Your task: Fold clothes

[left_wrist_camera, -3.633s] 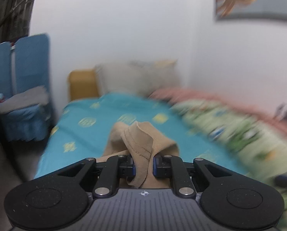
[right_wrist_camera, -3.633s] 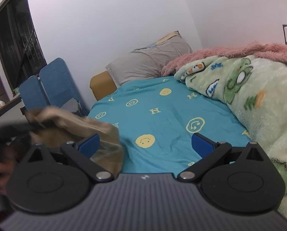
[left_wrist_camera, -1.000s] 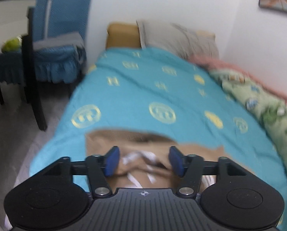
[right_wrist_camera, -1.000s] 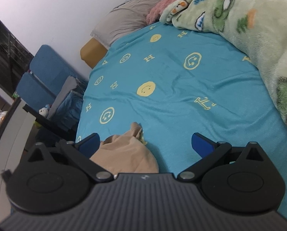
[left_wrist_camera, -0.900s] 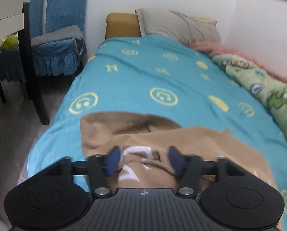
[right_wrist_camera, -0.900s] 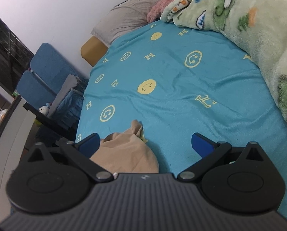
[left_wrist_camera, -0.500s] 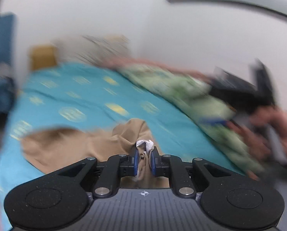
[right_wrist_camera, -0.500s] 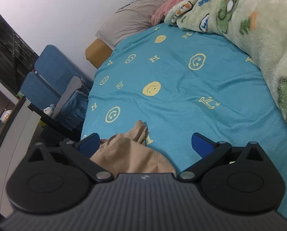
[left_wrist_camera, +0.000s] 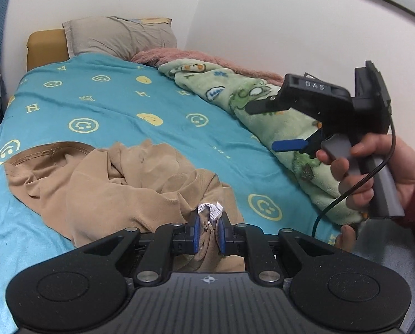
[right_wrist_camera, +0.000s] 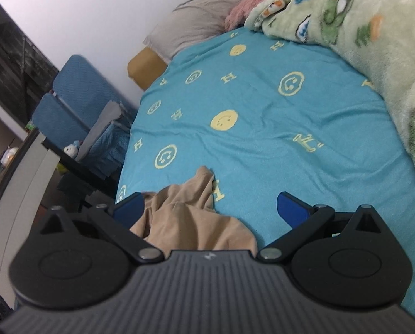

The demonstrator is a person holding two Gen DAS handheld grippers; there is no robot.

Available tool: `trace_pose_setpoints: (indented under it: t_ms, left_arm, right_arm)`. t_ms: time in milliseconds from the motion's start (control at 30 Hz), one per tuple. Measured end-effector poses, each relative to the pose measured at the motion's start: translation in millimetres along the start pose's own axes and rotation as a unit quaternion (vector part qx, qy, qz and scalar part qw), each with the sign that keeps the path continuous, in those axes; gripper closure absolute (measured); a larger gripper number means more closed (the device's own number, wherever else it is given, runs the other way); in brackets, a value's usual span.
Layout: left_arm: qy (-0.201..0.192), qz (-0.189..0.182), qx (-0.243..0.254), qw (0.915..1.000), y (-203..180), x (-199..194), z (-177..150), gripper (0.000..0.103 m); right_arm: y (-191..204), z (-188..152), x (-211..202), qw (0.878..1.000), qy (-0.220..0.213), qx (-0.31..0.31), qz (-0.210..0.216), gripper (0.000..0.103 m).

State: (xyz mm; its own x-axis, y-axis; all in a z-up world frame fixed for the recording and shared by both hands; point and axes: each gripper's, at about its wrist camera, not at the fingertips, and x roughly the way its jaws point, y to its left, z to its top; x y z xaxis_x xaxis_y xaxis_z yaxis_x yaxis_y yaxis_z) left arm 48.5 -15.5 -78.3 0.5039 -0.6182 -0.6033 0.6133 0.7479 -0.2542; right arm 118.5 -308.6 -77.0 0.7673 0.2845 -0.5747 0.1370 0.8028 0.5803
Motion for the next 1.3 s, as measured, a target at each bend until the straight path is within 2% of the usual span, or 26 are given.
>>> trace_pose_setpoints:
  t_ms: [200, 300, 333, 367, 400, 433, 500, 600, 700, 767, 833, 967, 1033, 1067, 1100, 1167, 1300]
  left_arm:
    - [-0.001, 0.003, -0.004, 1.0000, 1, -1, 6, 0.089]
    - [-0.003, 0.008, 0.000, 1.0000, -1, -5, 3, 0.086]
    - [-0.004, 0.010, -0.001, 0.9999, -1, -7, 2, 0.085]
    - [-0.008, 0.013, -0.003, 0.9999, -1, -9, 2, 0.081]
    - [-0.014, 0.016, -0.006, 0.9998, 0, -12, 2, 0.074]
    - [-0.022, 0.020, -0.011, 0.9995, 1, -15, 2, 0.070]
    - [-0.040, 0.031, -0.029, 0.9983, 7, -22, 5, 0.055]
    - [-0.063, 0.043, -0.073, 0.9944, 22, -29, 11, 0.052]
    - [-0.076, 0.062, -0.121, 0.9878, 38, -31, 15, 0.048]
    - [-0.079, 0.062, -0.131, 0.9863, 41, -33, 17, 0.048]
    - [-0.081, 0.065, -0.117, 0.9876, 37, -33, 19, 0.048]
    - [-0.071, 0.095, -0.051, 0.9917, 12, -30, 21, 0.048]
    - [-0.080, 0.115, -0.020, 0.9900, -5, -32, 20, 0.048]
    - [-0.085, 0.129, -0.010, 0.9878, -13, -34, 21, 0.046]
    - [-0.091, 0.146, 0.001, 0.9852, -23, -37, 21, 0.045]
    - [-0.102, 0.169, 0.029, 0.9799, -44, -44, 20, 0.044]
    - [-0.116, 0.189, 0.086, 0.9713, -90, -51, 14, 0.041]
  right_arm:
    - [16, -12, 52, 0.996, 0.074, -0.010, 0.048, 0.003]
    - [37, -24, 81, 0.992, 0.100, -0.056, 0.059, 0.005]
    - [43, -30, 88, 0.990, 0.111, -0.072, 0.058, 0.009]
    - [45, -37, 92, 0.989, 0.117, -0.080, 0.051, 0.034]
    - [47, -43, 96, 0.988, 0.125, -0.085, 0.044, 0.048]
    - [45, -47, 98, 0.987, 0.133, -0.080, 0.042, 0.053]
    - [42, -51, 97, 0.987, 0.139, -0.070, 0.038, 0.085]
    - [37, -42, 78, 0.992, 0.111, -0.044, 0.043, 0.096]
    - [33, -28, 46, 0.995, 0.065, -0.018, 0.077, 0.097]
    - [33, -19, 21, 0.994, 0.032, -0.014, 0.099, 0.097]
    - [32, -11, -2, 0.995, 0.001, -0.030, 0.095, 0.096]
    - [28, 1, -44, 0.995, -0.046, -0.084, 0.033, 0.093]
    - [23, 7, -57, 0.994, -0.062, -0.091, -0.004, 0.089]
    - [19, 10, -60, 0.993, -0.068, -0.090, -0.019, 0.073]
    - [16, 13, -64, 0.993, -0.075, -0.089, -0.032, 0.038]
    - [6, 16, -69, 0.992, -0.100, -0.074, -0.037, 0.001]
    - [-1, 23, -77, 0.991, -0.118, -0.059, -0.025, 0.003]
